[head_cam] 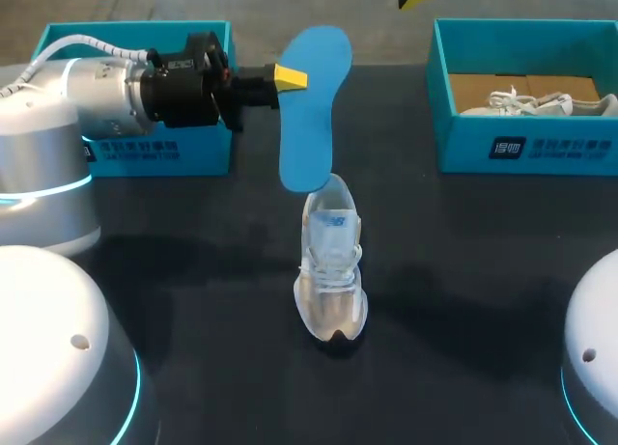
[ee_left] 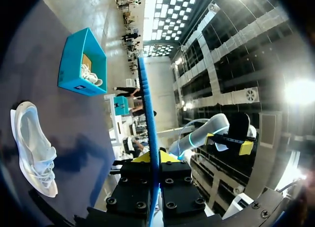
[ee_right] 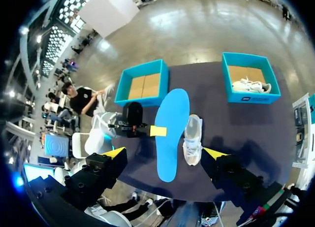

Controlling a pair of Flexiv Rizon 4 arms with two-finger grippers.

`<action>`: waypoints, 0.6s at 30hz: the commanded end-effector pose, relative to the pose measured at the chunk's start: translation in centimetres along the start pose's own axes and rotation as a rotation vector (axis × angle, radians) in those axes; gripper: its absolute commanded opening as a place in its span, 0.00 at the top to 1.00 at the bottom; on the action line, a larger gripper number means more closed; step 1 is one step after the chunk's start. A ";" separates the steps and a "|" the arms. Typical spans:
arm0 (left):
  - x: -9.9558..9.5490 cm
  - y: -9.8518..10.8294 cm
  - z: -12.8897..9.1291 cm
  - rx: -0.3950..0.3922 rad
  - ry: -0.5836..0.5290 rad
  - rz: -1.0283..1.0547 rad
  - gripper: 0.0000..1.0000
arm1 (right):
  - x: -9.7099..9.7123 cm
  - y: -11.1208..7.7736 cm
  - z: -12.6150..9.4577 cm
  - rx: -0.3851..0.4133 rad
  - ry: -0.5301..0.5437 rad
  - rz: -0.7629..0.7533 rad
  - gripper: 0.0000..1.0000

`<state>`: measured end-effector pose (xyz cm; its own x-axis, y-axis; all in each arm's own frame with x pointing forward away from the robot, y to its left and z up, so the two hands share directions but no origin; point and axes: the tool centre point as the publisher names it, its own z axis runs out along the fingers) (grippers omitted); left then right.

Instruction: Take the shoe out of the shoebox, open the shoe tongue, remove and reinsert the insole, then place the shoe into the shoebox

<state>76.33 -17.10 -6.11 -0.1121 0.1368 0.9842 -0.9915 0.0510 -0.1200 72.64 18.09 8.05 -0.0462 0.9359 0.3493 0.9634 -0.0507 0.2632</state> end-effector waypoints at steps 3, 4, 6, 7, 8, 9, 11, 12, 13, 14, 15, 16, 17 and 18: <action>0.0 0.1 0.0 0.002 -0.002 0.000 1.00 | 1.3 0.8 0.7 0.014 -0.319 0.006 0.00; 0.0 0.1 0.0 0.002 -0.002 0.000 1.00 | 1.4 0.8 0.8 0.014 -0.324 0.007 0.00; 0.0 0.1 0.0 0.002 -0.002 0.000 1.00 | 1.6 0.8 0.9 0.014 -0.347 0.013 0.00; 0.0 0.1 0.0 0.002 -0.002 0.000 1.00 | 1.6 0.8 1.0 0.014 -0.357 0.014 0.00; 0.0 0.1 0.0 0.002 -0.002 0.000 1.00 | 1.7 0.8 1.1 0.019 -0.364 0.019 0.00; 0.0 0.1 0.0 0.002 -0.002 0.000 1.00 | 1.8 0.9 1.2 0.019 -0.373 0.023 0.00; 0.0 0.1 0.0 0.002 -0.002 0.000 1.00 | 2.1 0.9 1.3 0.018 -0.381 0.018 0.00; 0.0 0.1 0.0 0.002 -0.002 0.000 1.00 | 2.2 0.9 1.4 0.019 -0.381 0.019 0.00; 0.0 0.1 0.0 0.002 -0.002 0.000 1.00 | 2.4 0.9 1.4 0.020 -0.384 0.016 0.00; 0.0 0.1 0.0 0.002 -0.002 0.000 1.00 | 2.5 0.9 1.5 0.021 -0.385 0.015 0.00; 0.0 0.1 0.0 0.002 -0.002 0.000 1.00 | 2.6 1.0 1.6 0.023 -0.386 0.014 0.00; 0.0 0.1 0.0 0.002 -0.002 0.000 1.00 | 2.8 1.0 1.7 0.025 -0.387 0.009 0.00; 0.0 0.1 0.0 0.002 -0.002 0.000 1.00 | 3.0 1.1 1.8 0.026 -0.388 0.008 0.00; 0.0 0.1 0.0 0.002 -0.002 0.000 1.00 | 3.1 1.1 1.9 0.029 -0.387 0.005 0.00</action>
<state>76.33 -17.11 -6.11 -0.1122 0.1373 0.9842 -0.9915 0.0507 -0.1201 73.61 20.82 7.63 0.0238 0.9929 0.1163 0.9685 -0.0518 0.2436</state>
